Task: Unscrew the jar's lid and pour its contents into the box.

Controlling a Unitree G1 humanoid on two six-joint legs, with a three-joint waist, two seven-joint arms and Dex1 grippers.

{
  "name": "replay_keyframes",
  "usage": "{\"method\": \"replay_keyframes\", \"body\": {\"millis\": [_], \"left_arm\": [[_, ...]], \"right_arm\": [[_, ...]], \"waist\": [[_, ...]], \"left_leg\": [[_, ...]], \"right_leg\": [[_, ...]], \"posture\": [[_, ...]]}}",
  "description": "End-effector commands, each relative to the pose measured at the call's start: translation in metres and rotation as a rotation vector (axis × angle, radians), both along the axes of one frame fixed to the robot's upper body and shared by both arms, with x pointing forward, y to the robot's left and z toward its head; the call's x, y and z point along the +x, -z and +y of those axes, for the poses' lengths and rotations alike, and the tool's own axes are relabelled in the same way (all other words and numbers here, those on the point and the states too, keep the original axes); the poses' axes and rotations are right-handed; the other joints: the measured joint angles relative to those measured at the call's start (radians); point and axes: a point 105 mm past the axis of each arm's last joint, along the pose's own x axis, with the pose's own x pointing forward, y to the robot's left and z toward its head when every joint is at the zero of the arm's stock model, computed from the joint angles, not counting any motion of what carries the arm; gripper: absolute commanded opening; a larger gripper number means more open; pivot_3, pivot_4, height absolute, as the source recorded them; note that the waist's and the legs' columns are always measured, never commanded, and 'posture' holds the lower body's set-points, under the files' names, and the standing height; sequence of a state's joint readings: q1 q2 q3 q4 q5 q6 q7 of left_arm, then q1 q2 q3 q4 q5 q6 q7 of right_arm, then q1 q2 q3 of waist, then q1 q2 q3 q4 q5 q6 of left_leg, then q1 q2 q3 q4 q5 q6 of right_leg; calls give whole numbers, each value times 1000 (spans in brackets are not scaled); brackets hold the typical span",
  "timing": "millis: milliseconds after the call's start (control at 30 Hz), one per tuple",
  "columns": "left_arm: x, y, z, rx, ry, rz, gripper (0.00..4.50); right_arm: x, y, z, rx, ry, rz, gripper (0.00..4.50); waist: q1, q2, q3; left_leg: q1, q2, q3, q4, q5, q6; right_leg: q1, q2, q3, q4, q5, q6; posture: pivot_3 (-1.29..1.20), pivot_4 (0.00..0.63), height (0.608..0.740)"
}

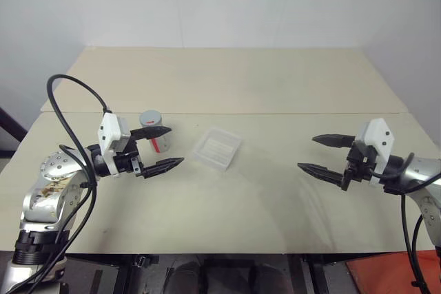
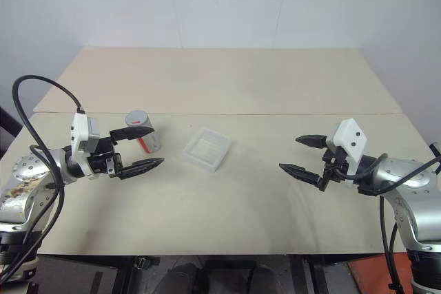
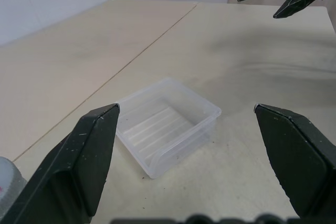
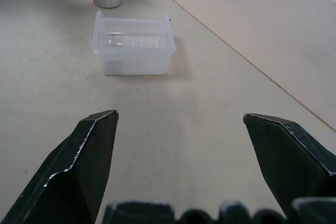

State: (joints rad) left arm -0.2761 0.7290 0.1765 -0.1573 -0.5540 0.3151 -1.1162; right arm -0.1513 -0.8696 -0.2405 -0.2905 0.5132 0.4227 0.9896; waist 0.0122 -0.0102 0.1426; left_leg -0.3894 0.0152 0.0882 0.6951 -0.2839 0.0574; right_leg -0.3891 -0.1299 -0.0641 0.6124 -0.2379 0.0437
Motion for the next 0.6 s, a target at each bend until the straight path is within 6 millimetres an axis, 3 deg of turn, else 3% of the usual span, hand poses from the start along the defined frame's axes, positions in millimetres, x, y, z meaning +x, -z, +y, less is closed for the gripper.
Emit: {"method": "replay_keyframes", "body": {"millis": [33, 400, 600], "left_arm": [[-2, -10, -2, -12, 15, -35, 4464], [-2, -9, -3, -14, 7, -32, 4464], [-8, 2, -20, -74, -33, 9, 4464]], "right_arm": [[0, -14, -2, -5, 4, -59, 4455], [0, -15, -1, -4, -1, -60, 4455], [1, -14, 0, 0, -5, -59, 4455]], "waist": [[0, 0, 0], [0, 0, 0], [0, 0, 0]], "left_leg": [[0, 0, 0, 0, 0, 0], [0, 0, 0, 0, 0, 0], [0, 0, 0, 0, 0, 0]], "right_leg": [[0, 0, 0, 0, 0, 0], [0, 0, 0, 0, 0, 0], [0, 0, 0, 0, 0, 0]], "posture": [[0, 150, 740], [0, 150, 740], [0, 150, 740]]}}
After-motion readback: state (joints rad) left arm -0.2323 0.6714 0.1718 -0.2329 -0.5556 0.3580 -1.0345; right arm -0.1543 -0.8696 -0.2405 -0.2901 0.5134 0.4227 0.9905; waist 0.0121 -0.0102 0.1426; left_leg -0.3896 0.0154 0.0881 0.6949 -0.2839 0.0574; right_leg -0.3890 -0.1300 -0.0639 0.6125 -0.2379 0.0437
